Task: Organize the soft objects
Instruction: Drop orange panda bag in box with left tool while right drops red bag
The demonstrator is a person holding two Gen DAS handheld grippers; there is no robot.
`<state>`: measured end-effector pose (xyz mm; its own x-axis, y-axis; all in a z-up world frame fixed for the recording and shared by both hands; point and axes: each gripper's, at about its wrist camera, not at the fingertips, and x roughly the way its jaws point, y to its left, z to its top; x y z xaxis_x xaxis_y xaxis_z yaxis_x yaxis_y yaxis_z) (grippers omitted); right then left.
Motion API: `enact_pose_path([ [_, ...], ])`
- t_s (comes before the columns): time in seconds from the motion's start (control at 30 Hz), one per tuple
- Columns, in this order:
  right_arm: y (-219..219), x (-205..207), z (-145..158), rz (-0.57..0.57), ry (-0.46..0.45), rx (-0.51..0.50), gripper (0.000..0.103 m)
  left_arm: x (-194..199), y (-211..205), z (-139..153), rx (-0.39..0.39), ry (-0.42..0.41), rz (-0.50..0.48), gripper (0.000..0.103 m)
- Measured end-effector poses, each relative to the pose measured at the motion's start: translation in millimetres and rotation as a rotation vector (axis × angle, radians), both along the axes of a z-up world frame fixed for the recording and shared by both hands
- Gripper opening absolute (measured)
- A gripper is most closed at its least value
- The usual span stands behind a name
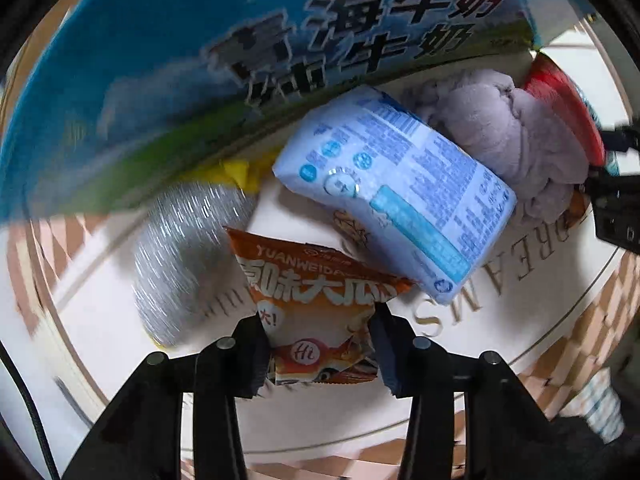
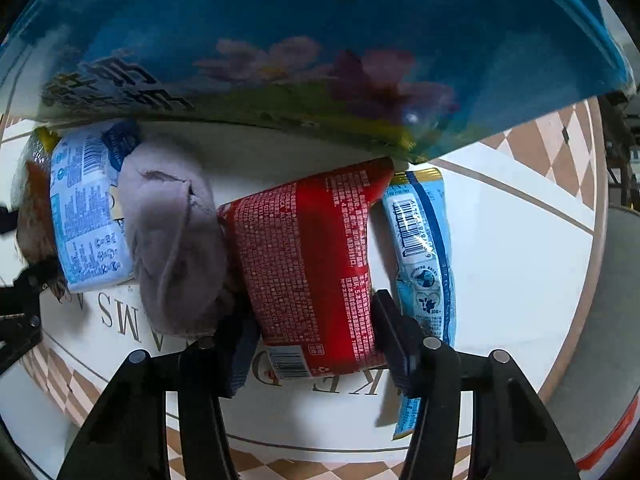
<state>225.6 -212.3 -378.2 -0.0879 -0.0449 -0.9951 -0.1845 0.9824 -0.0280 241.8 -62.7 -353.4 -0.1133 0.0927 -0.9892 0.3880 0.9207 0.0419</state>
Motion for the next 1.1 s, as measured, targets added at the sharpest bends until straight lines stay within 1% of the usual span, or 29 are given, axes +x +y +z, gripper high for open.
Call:
enact_pose_path([
  [0.03, -5, -1, -2, -0.017, 0.007, 0.008, 0.054, -2, 3, -1, -0.003, 0.02, 0.042, 0.041],
  [0.07, -7, -4, -2, -0.033, 0.016, 0.016, 0.054, -7, 9, -2, -0.017, 0.053, 0.106, 0.041],
  [0.17, -16, -25, -4, -0.097, 0.067, 0.035, 0.053, -25, 26, -6, -0.075, 0.154, 0.284, 0.041],
  [0.2, -18, -35, -4, -0.115, 0.086, 0.049, 0.053, -33, 31, -6, -0.1, 0.178, 0.331, 0.041],
  [0.27, -23, -57, -6, -0.159, 0.136, 0.099, 0.052, -49, 37, -7, -0.111, 0.199, 0.383, 0.041],
  [0.33, -26, -77, -5, -0.191, 0.172, 0.139, 0.052, -56, 41, -6, -0.113, 0.18, 0.404, 0.043],
  [0.4, -27, -89, -5, -0.214, 0.183, 0.151, 0.052, -60, 45, -11, -0.109, 0.17, 0.405, 0.043],
  [0.43, -28, -91, -5, -0.23, 0.186, 0.161, 0.052, -66, 49, -14, -0.12, 0.157, 0.406, 0.043],
  [0.5, -31, -92, -7, -0.261, 0.19, 0.195, 0.054, -65, 48, -15, -0.107, 0.156, 0.391, 0.043],
  [0.53, -32, -90, -8, -0.267, 0.198, 0.195, 0.058, -63, 45, -14, -0.1, 0.153, 0.385, 0.043],
  [0.63, -25, -82, -10, -0.241, 0.193, 0.16, 0.062, -58, 34, -14, -0.076, 0.145, 0.379, 0.043],
  [0.7, -14, -72, -14, -0.222, 0.2, 0.128, 0.063, -52, 31, -10, -0.075, 0.13, 0.414, 0.042],
  [0.8, -3, -74, -10, -0.187, 0.181, 0.093, 0.064, -66, 30, -9, -0.066, 0.109, 0.445, 0.041],
  [0.83, 0, -74, -9, -0.173, 0.177, 0.084, 0.061, -67, 30, -6, -0.063, 0.102, 0.451, 0.041],
  [0.87, 2, -76, -6, -0.173, 0.171, 0.085, 0.055, -73, 36, 0, -0.066, 0.097, 0.454, 0.04],
  [0.93, 6, -81, 2, -0.183, 0.159, 0.108, 0.051, -77, 35, 13, -0.09, 0.091, 0.461, 0.04],
  [0.97, 6, -83, 9, -0.19, 0.152, 0.124, 0.05, -91, 28, 17, -0.108, 0.084, 0.462, 0.04],
  [1.03, 3, -84, 27, -0.202, 0.129, 0.155, 0.049, -88, 28, 37, -0.14, 0.068, 0.461, 0.04],
  [1.1, 1, -81, 53, -0.21, 0.094, 0.192, 0.049, -81, 25, 66, -0.193, 0.038, 0.458, 0.04],
])
